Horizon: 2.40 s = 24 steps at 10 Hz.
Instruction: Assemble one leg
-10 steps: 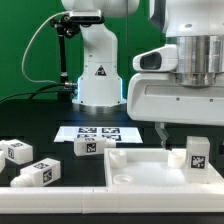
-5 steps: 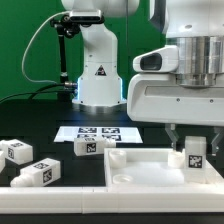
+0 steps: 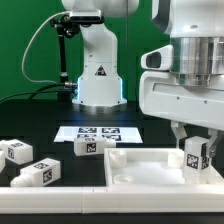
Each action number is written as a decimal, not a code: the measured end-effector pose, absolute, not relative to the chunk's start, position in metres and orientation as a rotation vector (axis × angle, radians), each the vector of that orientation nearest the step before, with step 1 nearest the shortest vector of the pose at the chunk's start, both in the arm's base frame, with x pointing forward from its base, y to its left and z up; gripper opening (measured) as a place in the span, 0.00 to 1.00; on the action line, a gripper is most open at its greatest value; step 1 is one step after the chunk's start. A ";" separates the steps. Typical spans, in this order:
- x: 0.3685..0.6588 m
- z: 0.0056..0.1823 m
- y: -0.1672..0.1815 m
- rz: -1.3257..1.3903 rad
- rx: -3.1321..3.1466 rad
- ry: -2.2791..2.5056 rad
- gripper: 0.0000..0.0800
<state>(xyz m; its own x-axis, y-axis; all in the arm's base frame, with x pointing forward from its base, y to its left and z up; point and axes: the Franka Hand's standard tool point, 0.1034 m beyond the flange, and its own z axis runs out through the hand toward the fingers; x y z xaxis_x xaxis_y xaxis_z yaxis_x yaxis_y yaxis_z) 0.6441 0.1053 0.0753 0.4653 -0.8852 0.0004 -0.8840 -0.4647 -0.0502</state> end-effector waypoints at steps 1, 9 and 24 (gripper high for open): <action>0.643 0.075 0.105 -0.039 -2.509 1.821 0.36; 0.641 0.076 0.108 0.014 -1.715 2.541 0.36; 0.642 0.077 0.110 -0.048 -3.087 0.538 0.78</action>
Offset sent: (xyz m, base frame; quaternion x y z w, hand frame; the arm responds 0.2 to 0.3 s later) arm 0.0132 0.0166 -0.0006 0.0869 -0.0275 0.3053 0.9479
